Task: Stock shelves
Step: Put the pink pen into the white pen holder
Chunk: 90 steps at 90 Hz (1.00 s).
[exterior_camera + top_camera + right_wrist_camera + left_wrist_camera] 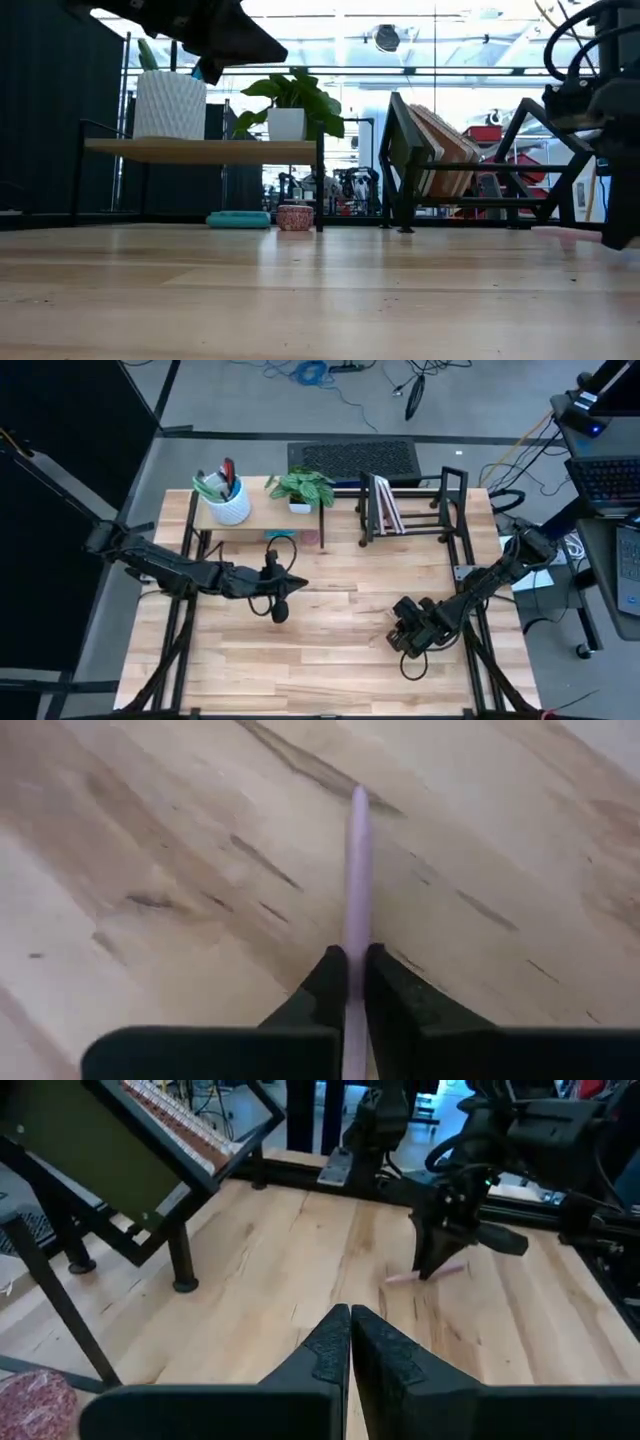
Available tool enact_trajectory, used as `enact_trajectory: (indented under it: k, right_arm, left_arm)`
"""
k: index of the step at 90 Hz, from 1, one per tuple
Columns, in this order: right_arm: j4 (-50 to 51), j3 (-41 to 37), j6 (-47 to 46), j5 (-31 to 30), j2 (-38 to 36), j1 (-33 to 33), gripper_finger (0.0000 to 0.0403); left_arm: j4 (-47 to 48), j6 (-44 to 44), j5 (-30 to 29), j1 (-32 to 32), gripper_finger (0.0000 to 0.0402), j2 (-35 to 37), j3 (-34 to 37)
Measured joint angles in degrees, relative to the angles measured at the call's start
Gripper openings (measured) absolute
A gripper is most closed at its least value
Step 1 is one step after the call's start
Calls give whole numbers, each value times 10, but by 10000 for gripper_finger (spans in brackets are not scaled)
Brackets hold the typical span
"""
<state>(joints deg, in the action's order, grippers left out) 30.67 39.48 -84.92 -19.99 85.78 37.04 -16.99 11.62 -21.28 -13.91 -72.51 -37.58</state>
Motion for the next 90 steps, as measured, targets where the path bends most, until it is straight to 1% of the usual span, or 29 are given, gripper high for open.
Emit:
enact_trajectory:
  k: [16, 28, 43, 77, 90]
  right_arm:
    - [-30, 1, 36, 0, -1, -20, 4]
    - [-41, 1, 56, -11, -1, -35, 4]
    - [-48, 1, 81, -11, -2, -48, 4]
    - [-63, 2, 104, -6, -2, -55, 2]
    - [-74, 2, 120, 5, -2, -55, 3]
  left_arm:
    - [-22, -1, -2, 3, 0, 0, 0]
    - [-22, -1, -3, 10, 0, 0, 0]
    - [-20, 0, -4, 15, 0, 0, 0]
    - [-18, -1, -4, 18, 0, 0, 0]
    - [-18, -1, -4, 18, 0, 0, 0]
